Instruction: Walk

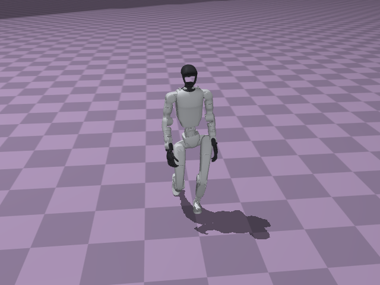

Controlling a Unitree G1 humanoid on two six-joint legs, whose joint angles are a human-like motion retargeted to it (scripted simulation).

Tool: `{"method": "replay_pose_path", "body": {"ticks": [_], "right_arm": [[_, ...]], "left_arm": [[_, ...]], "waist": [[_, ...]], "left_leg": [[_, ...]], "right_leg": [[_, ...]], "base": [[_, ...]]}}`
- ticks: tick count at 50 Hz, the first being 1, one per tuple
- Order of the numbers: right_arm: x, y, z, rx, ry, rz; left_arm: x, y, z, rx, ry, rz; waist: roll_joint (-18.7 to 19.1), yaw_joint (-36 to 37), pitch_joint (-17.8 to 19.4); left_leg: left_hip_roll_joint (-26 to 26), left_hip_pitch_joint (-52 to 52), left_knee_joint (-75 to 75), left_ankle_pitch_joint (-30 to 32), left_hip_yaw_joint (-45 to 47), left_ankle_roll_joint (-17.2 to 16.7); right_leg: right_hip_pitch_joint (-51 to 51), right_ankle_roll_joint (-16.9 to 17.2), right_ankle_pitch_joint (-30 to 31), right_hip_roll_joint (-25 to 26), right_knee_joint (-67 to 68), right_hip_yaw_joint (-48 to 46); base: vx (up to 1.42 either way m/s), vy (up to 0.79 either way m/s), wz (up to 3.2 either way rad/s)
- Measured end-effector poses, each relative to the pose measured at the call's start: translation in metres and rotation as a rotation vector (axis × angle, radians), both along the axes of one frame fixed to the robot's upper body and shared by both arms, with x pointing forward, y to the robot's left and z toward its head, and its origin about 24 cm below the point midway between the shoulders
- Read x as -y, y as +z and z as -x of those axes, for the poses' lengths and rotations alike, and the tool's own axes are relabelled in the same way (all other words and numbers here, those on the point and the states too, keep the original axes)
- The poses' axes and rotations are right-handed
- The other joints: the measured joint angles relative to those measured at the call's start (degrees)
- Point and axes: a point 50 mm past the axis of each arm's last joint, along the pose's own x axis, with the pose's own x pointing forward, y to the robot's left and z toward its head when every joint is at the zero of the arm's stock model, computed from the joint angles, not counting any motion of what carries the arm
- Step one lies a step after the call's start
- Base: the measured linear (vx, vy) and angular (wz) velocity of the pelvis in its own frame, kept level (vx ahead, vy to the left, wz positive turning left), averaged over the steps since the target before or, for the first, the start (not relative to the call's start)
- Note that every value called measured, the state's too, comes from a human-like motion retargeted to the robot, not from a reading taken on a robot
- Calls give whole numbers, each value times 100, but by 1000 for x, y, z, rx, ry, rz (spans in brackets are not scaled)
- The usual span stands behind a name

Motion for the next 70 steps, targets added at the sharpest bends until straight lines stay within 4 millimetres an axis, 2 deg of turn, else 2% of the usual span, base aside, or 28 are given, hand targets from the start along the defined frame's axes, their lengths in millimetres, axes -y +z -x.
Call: {"method": "replay_pose_path", "body": {"ticks": [3, 7, 12, 16, 22, 25, 27, 32, 35, 37, 40, 43, 45, 50, 55, 61, 65, 70], "right_arm": [[4, -4, 11, -43, -13, 5], [13, -5, 20, -64, -53, 22], [23, -5, 26, -65, -113, 41], [28, -5, 30, -66, -156, 51], [34, -6, 37, -79, -212, 62], [34, -7, 44, -94, -231, 63], [36, -7, 44, -96, -239, 64], [36, -10, 55, -123, -258, 64], [35, -11, 59, -132, -268, 68], [34, -11, 58, -128, -270, 70], [34, -10, 51, -107, -266, 75], [34, -7, 37, -66, -247, 82], [34, -4, 25, -30, -230, 90], [35, 9, -12, 82, -185, 104], [34, 27, -49, 212, -168, 100], [32, 50, -83, 363, -172, 72], [32, 56, -90, 407, -174, 61], [25, 51, -84, 386, -168, 35]], "left_arm": [[0, 8, -31, 84, -12, -14], [0, 24, -76, 207, -20, -34], [1, 50, -126, 365, -2, -47], [3, 73, -159, 484, 13, -50], [8, 100, -192, 626, 3, -41], [12, 103, -194, 651, -17, -33], [14, 106, -197, 666, -30, -26], [19, 91, -179, 613, -52, 0], [20, 72, -156, 528, -61, 12], [20, 57, -135, 453, -68, 16], [19, 37, -101, 334, -87, 20], [17, 21, -69, 219, -110, 17], [15, 14, -49, 152, -120, 15], [6, 2, -10, 30, -100, 9], [-1, -4, 23, -41, -20, 22], [-1, -7, 51, -94, 72, 42], [0, -7, 55, -99, 101, 45], [4, -8, 61, -114, 110, 49]], "waist": [[6, -158, -19], [146, -388, -1], [377, -654, 68], [549, -790, 132], [839, -826, 143], [888, -809, 140], [1051, -755, 116], [1199, -687, 114], [1396, -613, 114], [1492, -540, 109], [1726, -414, 80], [1826, -243, 55], [1818, -109, 51], [1657, 240, 98], [1475, 495, 168], [1286, 571, 143], [1131, 526, 13], [965, 448, -99]], "left_leg": [[-43, 354, -246, -141, -71, 73], [14, 967, -721, -302, -229, 91], [183, 1714, -1267, -461, -401, 40], [360, 2201, -1570, -568, -489, -2], [721, 2721, -1811, -769, -529, -69], [802, 2806, -1531, -990, -509, -99], [977, 2933, -1499, -1104, -574, -133], [1131, 3105, -713, -1369, -710, -261], [1383, 3088, 69, -1359, -762, -471], [1546, 2970, 726, -1101, -732, -675], [1907, 2592, 1843, -420, -720, -1047], [2202, 2028, 2891, 231, -637, -1216], [2364, 1615, 3442, 387, -556, -1150], [2503, 574, 4024, 147, -406, -783], [2336, -217, 3368, -128, -277, -587], [1949, -680, 1378, -255, -152, -591], [1573, -741, -107, -236, -146, -613], [1259, -672, -465, -143, -89, -544]], "right_leg": [[-577, -193, 17, -241, 750, -12], [-1314, -506, -407, -419, 1127, -55], [-2072, -698, -820, -397, 555, -189], [-2455, -644, -879, -182, -446, -315], [-2673, -353, -627, 462, -2404, -361], [-2725, -245, -616, 699, -2915, -259], [-2591, -262, -478, 943, -3301, -303], [-2417, -398, -376, 1229, -2942, -355], [-2218, -554, -354, 1497, -2737, -468], [-2106, -678, -414, 1640, -2585, -532], [-1859, -904, -523, 1933, -2664, -692], [-1609, -1085, -700, 2112, -2811, -742], [-1411, -1140, -798, 2172, -2958, -715], [-791, -1110, -938, 2170, -3443, -575], [-183, -1001, -1064, 2057, -3798, -472], [429, -878, -1176, 1821, -4244, -463], [665, -811, -1259, 1586, -4438, -493], [789, -724, -1515, 1328, -3910, -440]], "base": [[0, 0, 0], [0, 0, 0], [0, 0, 0], [0, 0, 0], [0, 0, 0], [0, 0, 0], [0, 0, 0], [0, -1, 16], [0, -2, 19], [-1, -3, 20], [-2, -3, 23], [-2, -3, 30], [-2, -3, 36], [-3, -3, 34], [-3, -1, 25], [-1, 1, 32], [-1, 2, 44], [1, 3, 42]]}}
